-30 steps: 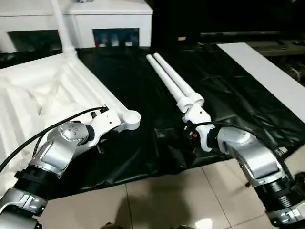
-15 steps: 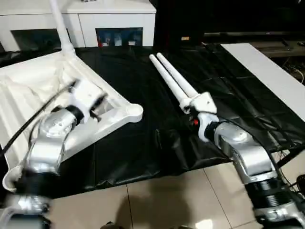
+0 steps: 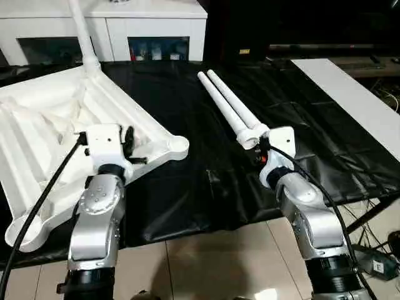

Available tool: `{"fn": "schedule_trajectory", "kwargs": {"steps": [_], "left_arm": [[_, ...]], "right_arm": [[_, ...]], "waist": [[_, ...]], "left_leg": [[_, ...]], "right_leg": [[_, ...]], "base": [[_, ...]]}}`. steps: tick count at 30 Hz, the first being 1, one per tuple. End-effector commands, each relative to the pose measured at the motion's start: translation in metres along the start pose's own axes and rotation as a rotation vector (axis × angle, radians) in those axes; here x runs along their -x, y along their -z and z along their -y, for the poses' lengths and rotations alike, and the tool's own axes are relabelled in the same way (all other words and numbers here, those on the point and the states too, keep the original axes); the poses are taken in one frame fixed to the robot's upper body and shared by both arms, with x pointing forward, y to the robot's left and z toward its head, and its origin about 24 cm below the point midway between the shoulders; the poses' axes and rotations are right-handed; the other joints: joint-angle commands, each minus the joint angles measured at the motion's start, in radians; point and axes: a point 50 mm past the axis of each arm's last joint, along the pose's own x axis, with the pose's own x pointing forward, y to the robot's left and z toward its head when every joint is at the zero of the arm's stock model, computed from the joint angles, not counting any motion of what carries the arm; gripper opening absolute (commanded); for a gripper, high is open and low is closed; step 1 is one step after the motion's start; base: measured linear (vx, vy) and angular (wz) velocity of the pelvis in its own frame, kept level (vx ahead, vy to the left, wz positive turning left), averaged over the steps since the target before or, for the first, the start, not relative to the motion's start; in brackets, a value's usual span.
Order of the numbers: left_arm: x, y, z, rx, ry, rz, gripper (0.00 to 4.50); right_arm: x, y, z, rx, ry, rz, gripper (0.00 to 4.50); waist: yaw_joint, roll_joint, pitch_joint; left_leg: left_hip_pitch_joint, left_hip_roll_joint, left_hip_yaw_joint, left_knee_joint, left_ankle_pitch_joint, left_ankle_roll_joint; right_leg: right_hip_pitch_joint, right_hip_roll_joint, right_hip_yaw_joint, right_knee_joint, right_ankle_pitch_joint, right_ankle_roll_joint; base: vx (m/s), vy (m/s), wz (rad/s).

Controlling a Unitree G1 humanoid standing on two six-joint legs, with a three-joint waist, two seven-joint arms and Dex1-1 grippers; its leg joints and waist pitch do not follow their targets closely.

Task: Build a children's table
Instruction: Rotate table base, then move to table

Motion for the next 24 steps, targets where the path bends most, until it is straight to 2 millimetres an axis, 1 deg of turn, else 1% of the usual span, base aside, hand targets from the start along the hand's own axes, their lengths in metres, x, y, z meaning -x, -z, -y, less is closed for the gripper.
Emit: {"fn": "schedule_trajectory", "kwargs": {"steps": [1,2,3,4,5,6,7,8,9,10,11,12,13,14,15,16,17,18,19,20,21,22,23,24], "left_arm": [[0.002,0.001,0.008,-0.017,0.034,-0.024,1.14],[0.002,-0.001,0.010,-0.033,0.034,-0.012,1.14],[0.002,-0.002,0.013,-0.012,0.041,-0.011,1.14],[0.001,-0.004,0.015,-0.004,0.039,-0.007,1.14],[0.001,-0.004,0.016,0.000,0.036,-0.007,1.14],[0.001,-0.004,0.017,0.001,0.036,-0.008,1.14],[0.001,-0.004,0.018,-0.015,0.044,-0.007,1.14],[0.001,-0.004,0.018,-0.018,0.045,-0.009,1.14],[0.001,-0.003,0.018,-0.015,0.047,-0.014,1.14],[0.001,-0.003,0.018,-0.014,0.047,-0.015,1.14],[0.001,-0.001,0.019,-0.021,0.043,-0.029,1.14],[0.000,-0.001,0.020,-0.022,0.040,-0.030,1.14],[0.000,-0.001,0.020,-0.019,0.045,-0.033,1.14],[0.000,0.000,0.021,-0.022,0.046,-0.036,1.14],[0.000,0.000,0.021,-0.022,0.047,-0.038,1.14],[0.001,0.001,0.022,-0.012,0.053,-0.042,1.14],[0.001,0.002,0.024,-0.010,0.059,-0.047,1.14],[0.001,0.003,0.024,-0.007,0.064,-0.048,1.14],[0.001,0.003,0.025,-0.005,0.069,-0.052,1.14],[0.001,0.004,0.026,-0.005,0.072,-0.054,1.14],[0.001,0.004,0.026,-0.009,0.072,-0.056,1.14],[0.001,0.004,0.026,-0.009,0.073,-0.057,1.14],[0.000,0.005,0.026,-0.008,0.073,-0.061,1.14],[0.000,0.005,0.026,-0.008,0.072,-0.062,1.14]], "right_arm": [[0.003,-0.002,0.001,0.019,0.006,0.023,3.81],[0.003,-0.001,0.001,-0.005,-0.002,0.018,3.81],[0.003,-0.002,0.001,-0.019,0.005,0.027,3.81],[0.004,-0.003,0.001,-0.056,-0.003,0.033,3.81],[0.004,-0.004,0.001,-0.048,-0.001,0.038,3.81],[0.004,-0.004,0.001,-0.045,0.000,0.038,3.81],[0.004,-0.004,0.001,-0.024,0.009,0.041,3.81],[0.004,-0.004,0.001,-0.023,0.009,0.039,3.81],[0.004,-0.004,0.001,-0.023,0.008,0.037,3.81],[0.004,-0.004,0.001,-0.023,0.008,0.036,3.81],[0.003,-0.004,-0.001,-0.008,-0.001,0.036,3.81],[0.003,-0.004,-0.001,-0.004,-0.004,0.036,3.81],[0.002,-0.004,-0.002,0.001,-0.010,0.037,3.81],[0.002,-0.004,-0.002,0.008,-0.014,0.038,3.81],[0.002,-0.004,-0.003,0.012,-0.016,0.039,3.81],[0.002,-0.005,-0.002,0.013,-0.017,0.039,3.81],[0.002,-0.006,-0.002,0.015,-0.018,0.044,3.81],[0.002,-0.006,-0.002,0.017,-0.018,0.044,3.81],[0.002,-0.006,-0.002,0.024,-0.017,0.045,3.81],[0.002,-0.006,-0.002,0.028,-0.016,0.046,3.81],[0.002,-0.006,-0.002,0.029,-0.015,0.046,3.81],[0.002,-0.006,-0.002,0.028,-0.014,0.046,3.81],[0.003,-0.005,-0.002,0.028,-0.011,0.047,3.81],[0.004,-0.005,-0.002,0.028,-0.011,0.047,3.81]], "waist": [[-0.003,0.007,-0.057],[-0.003,0.011,-0.058],[-0.004,0.010,-0.058],[-0.005,0.009,-0.056],[0.005,0.003,-0.051],[0.005,0.025,-0.050],[-0.004,0.023,-0.049],[-0.009,0.026,-0.047],[-0.022,0.029,-0.041],[-0.017,0.044,-0.034],[-0.020,0.048,-0.032],[-0.018,0.049,-0.029],[-0.017,0.037,-0.030],[-0.010,0.028,-0.029],[-0.007,0.027,-0.026],[0.000,0.038,-0.023],[-0.001,0.065,-0.025],[-0.009,0.065,-0.028],[-0.029,0.088,-0.047],[-0.065,0.090,-0.059],[-0.066,0.098,-0.066],[-0.072,0.082,-0.064],[-0.071,0.070,-0.058],[-0.070,0.055,-0.056]], "left_leg": [[0.020,0.029,-0.022,-0.076,-0.437,-0.030],[0.019,0.029,-0.023,-0.076,-0.434,-0.030],[0.020,0.029,-0.023,-0.076,-0.443,-0.032],[0.034,0.029,-0.024,-0.077,-0.505,-0.037],[-0.008,0.017,-0.057,-0.099,-0.559,-0.005],[0.003,0.020,-0.061,-0.104,-0.607,0.000],[-0.001,0.009,-0.078,-0.094,-0.649,0.022],[-0.003,0.002,-0.078,-0.089,-0.656,0.029],[-0.019,-0.006,-0.081,-0.079,-0.661,0.035],[-0.022,-0.005,-0.080,-0.082,-0.685,0.029],[-0.042,-0.010,-0.083,-0.098,-0.709,0.027],[-0.037,-0.014,-0.080,-0.099,-0.707,0.026],[-0.008,-0.015,-0.075,-0.064,-0.658,0.029],[0.009,-0.009,-0.067,-0.024,-0.552,0.056],[0.000,-0.004,-0.066,-0.019,-0.506,0.075],[-0.007,0.005,-0.066,-0.025,-0.471,0.091],[0.002,0.005,-0.076,-0.055,-0.509,0.082],[0.012,0.002,-0.088,-0.074,-0.539,0.082],[0.072,0.008,-0.149,-0.105,-0.540,0.145],[0.156,0.033,-0.246,-0.105,-0.541,0.287],[0.180,0.039,-0.280,-0.092,-0.495,0.378],[0.173,0.047,-0.316,-0.076,-0.361,0.520],[0.148,0.021,-0.316,-0.075,-0.289,0.563],[0.128,0.001,-0.308,-0.080,-0.286,0.532]], "right_leg": [[0.016,-0.048,0.034,-0.105,-0.466,-0.037],[0.016,-0.048,0.035,-0.105,-0.460,-0.038],[0.016,-0.048,0.035,-0.106,-0.467,-0.036],[0.016,-0.047,0.030,-0.109,-0.531,-0.026],[0.061,-0.074,-0.006,-0.104,-0.610,-0.011],[0.059,-0.073,-0.014,-0.114,-0.656,-0.004],[0.079,-0.094,-0.041,-0.127,-0.716,-0.010],[0.095,-0.095,-0.057,-0.136,-0.760,-0.011],[0.128,-0.100,-0.082,-0.147,-0.832,-0.011],[0.136,-0.097,-0.092,-0.145,-0.854,-0.016],[0.175,-0.081,-0.095,-0.115,-0.801,-0.039],[0.173,-0.080,-0.095,-0.116,-0.794,-0.049],[0.162,-0.110,-0.088,-0.153,-0.836,-0.072],[0.166,-0.148,-0.086,-0.193,-0.880,-0.096],[0.178,-0.152,-0.086,-0.197,-0.882,-0.102],[0.197,-0.143,-0.101,-0.197,-0.861,-0.103],[0.207,-0.102,-0.116,-0.176,-0.770,-0.107],[0.204,-0.070,-0.120,-0.159,-0.694,-0.112],[0.180,-0.006,-0.121,-0.093,-0.477,-0.132],[0.099,0.033,-0.095,0.011,-0.327,-0.103],[0.068,0.037,-0.074,0.048,-0.301,-0.069],[0.026,0.024,-0.034,0.098,-0.266,-0.021],[0.007,0.017,0.007,0.112,-0.216,-0.001],[0.012,0.009,0.034,0.093,-0.175,0.000]], "base": [[0.000,0.000,0.00],[0.000,0.000,0.00],[0.000,0.000,0.00],[0.000,0.000,0.00],[0.000,0.000,0.00],[0.015,0.004,0.18],[0.022,0.004,0.41],[0.022,0.004,0.41],[0.017,0.007,0.47],[0.032,0.011,0.51],[0.032,0.011,0.51],[0.060,-0.007,0.59],[0.069,-0.021,0.71],[0.069,-0.021,0.71],[0.082,0.005,0.75],[0.104,0.038,0.74],[0.104,0.038,0.74],[0.142,0.047,0.75],[0.184,0.049,0.68],[0.184,0.049,0.68],[0.199,0.043,0.60],[0.174,0.008,0.58],[0.174,0.008,0.58],[0.141,-0.032,0.65]]}}
